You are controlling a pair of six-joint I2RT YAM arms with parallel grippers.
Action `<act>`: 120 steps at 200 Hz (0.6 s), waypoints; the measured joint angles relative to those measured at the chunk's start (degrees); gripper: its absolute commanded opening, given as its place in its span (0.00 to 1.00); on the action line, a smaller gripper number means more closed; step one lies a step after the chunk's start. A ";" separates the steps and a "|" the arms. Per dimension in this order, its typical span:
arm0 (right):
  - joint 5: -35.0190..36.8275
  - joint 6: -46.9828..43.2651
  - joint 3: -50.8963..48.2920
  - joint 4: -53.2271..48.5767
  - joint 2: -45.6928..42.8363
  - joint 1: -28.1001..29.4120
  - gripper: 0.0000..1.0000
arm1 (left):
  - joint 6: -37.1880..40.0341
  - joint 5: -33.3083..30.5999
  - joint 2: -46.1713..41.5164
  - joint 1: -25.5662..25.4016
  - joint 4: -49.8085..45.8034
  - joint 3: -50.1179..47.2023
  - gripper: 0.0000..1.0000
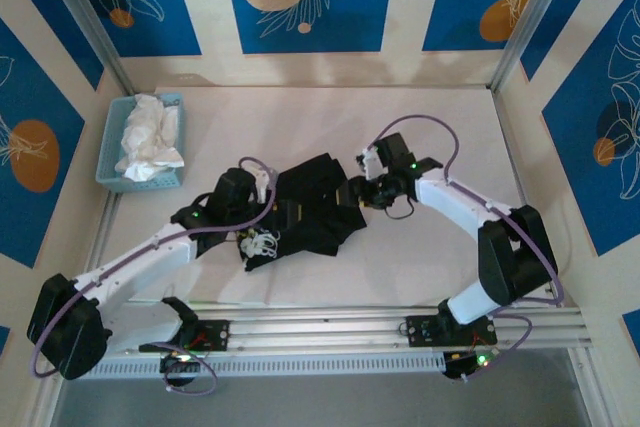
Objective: Fold the inside-out t-shirt
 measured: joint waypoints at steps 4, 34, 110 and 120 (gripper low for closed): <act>0.44 -0.02 -0.28 -0.02 0.02 0.92 0.58 | 0.00 -0.26 -0.02 0.59 -0.81 -0.42 0.74; 2.56 -0.90 0.31 0.22 4.13 6.36 0.50 | 0.00 -0.68 0.50 1.42 -4.04 -1.11 0.74; 11.93 -2.56 1.42 -1.11 5.77 6.91 0.01 | 0.04 -2.01 5.29 1.42 -4.15 -2.80 0.74; 11.96 -2.19 -0.50 -0.52 3.10 5.40 0.00 | 0.07 -2.43 6.10 1.42 -3.98 -3.34 0.74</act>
